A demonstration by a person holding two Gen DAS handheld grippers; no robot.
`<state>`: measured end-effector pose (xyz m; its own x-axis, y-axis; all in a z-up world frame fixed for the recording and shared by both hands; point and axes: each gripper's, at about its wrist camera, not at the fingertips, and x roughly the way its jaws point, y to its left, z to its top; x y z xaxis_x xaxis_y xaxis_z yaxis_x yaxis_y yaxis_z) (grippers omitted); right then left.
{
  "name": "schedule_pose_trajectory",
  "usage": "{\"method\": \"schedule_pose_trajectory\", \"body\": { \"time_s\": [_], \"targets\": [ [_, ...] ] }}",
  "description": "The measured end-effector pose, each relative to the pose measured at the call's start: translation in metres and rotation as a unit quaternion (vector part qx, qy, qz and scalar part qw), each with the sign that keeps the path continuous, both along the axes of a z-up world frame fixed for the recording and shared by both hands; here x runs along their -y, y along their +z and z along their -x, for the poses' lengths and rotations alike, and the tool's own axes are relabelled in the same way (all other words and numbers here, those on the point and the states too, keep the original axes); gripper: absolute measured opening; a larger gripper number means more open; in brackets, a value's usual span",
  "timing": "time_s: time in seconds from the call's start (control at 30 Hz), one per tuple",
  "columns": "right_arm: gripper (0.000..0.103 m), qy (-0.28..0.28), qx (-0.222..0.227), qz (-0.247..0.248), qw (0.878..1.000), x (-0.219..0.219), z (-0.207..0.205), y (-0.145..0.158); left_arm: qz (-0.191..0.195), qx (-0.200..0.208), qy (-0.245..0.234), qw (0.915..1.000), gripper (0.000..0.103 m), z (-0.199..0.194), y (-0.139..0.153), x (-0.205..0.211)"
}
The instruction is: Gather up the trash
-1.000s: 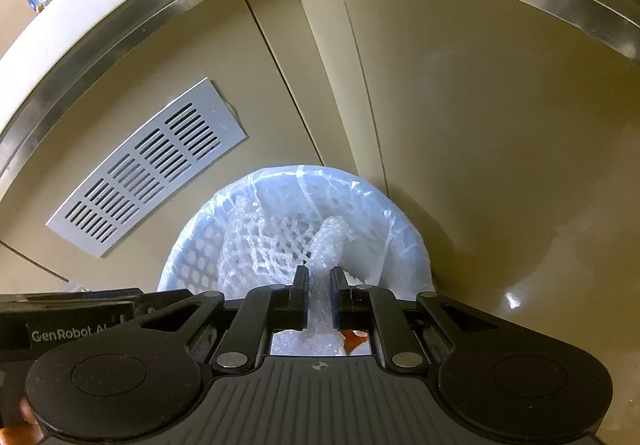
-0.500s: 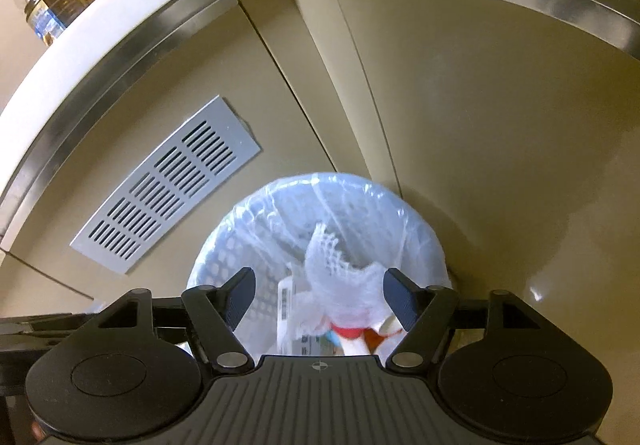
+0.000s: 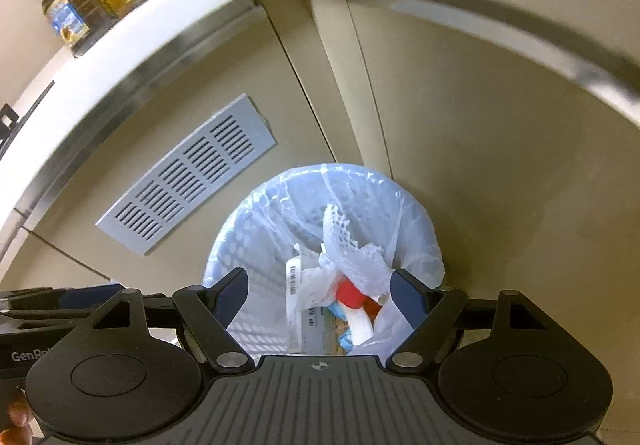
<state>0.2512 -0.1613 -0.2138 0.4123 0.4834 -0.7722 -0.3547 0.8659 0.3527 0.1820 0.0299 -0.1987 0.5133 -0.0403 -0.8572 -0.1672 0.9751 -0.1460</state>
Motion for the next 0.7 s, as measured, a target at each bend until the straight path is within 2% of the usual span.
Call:
{"method": "schedule_pose_trajectory", "body": {
  "time_s": [0.17,0.47,0.7],
  "targets": [
    [0.078,-0.006,0.023,0.005,1.000,0.002,0.023,0.033,-0.001,0.018,-0.011,0.9998,0.056,0.018,0.035,-0.003],
    [0.078,-0.051,0.062,0.027,0.996,0.013,0.083,0.098,-0.023,0.060,-0.042,0.9971,0.060,0.065,0.106,-0.011],
    [0.078,-0.039,0.102,0.062,0.992,0.014,0.136,0.139,-0.035,0.083,-0.052,0.9946,0.061,0.099,0.141,-0.010]
  ]
}}
